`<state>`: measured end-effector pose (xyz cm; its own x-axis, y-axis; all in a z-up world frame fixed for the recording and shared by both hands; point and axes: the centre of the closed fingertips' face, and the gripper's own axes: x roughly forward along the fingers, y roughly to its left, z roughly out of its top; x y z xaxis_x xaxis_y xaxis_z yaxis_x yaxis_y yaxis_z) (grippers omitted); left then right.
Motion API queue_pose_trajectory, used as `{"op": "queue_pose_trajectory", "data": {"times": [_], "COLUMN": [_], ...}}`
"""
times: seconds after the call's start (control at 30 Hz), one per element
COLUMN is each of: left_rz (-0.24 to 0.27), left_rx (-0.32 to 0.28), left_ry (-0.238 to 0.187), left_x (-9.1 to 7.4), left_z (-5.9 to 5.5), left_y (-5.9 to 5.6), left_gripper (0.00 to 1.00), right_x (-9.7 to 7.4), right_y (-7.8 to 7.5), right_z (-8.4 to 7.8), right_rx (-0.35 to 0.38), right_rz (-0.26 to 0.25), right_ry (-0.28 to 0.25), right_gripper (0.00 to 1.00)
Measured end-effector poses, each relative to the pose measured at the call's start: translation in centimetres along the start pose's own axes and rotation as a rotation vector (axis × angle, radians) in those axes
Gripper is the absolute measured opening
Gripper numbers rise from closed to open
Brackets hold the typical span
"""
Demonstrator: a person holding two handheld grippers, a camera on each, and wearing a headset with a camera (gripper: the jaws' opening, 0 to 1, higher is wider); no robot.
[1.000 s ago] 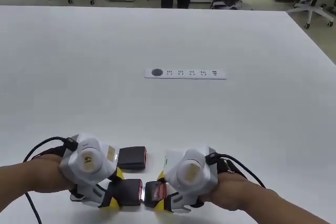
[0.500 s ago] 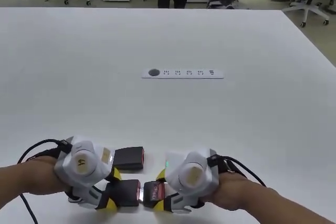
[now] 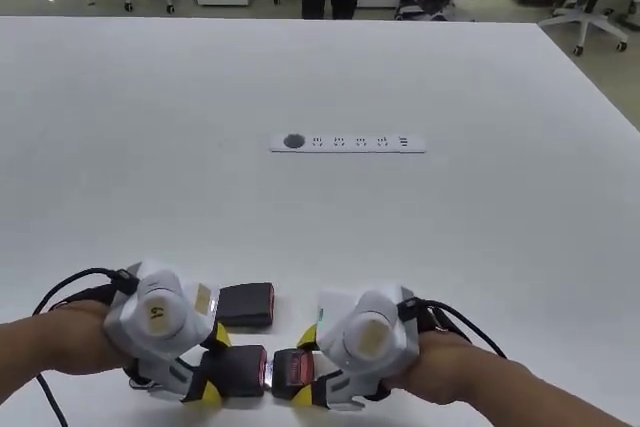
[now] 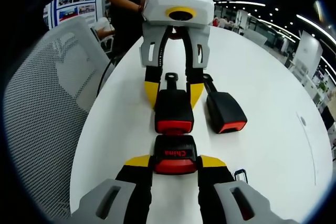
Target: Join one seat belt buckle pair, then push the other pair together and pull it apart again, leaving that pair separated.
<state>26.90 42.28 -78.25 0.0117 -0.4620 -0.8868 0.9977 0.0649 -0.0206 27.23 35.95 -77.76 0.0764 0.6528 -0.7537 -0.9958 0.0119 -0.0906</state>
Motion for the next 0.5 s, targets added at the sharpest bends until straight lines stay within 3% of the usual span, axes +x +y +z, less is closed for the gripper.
{"op": "queue_pose_trajectory", "data": {"times": [0.1, 0.3, 0.5], "left_rz": [0.003, 0.008, 0.009], "left_rx": [0.002, 0.005, 0.010], "left_ry": [0.011, -0.017, -0.017], "left_x": [-0.03, -0.14, -0.09], "left_z": [0.12, -0.05, -0.01], "left_y": [0.01, 0.10, 0.15], "left_gripper": [0.33, 0.33, 0.34], "right_x": [0.02, -0.28, -0.39], "right_y": [0.12, -0.01, 0.18], "right_z": [0.26, 0.01, 0.11], "right_rx": [0.008, 0.022, 0.004], "right_rz": [0.002, -0.003, -0.016], "right_ry": [0.012, -0.017, -0.024], "right_gripper": [0.29, 0.30, 0.31]}}
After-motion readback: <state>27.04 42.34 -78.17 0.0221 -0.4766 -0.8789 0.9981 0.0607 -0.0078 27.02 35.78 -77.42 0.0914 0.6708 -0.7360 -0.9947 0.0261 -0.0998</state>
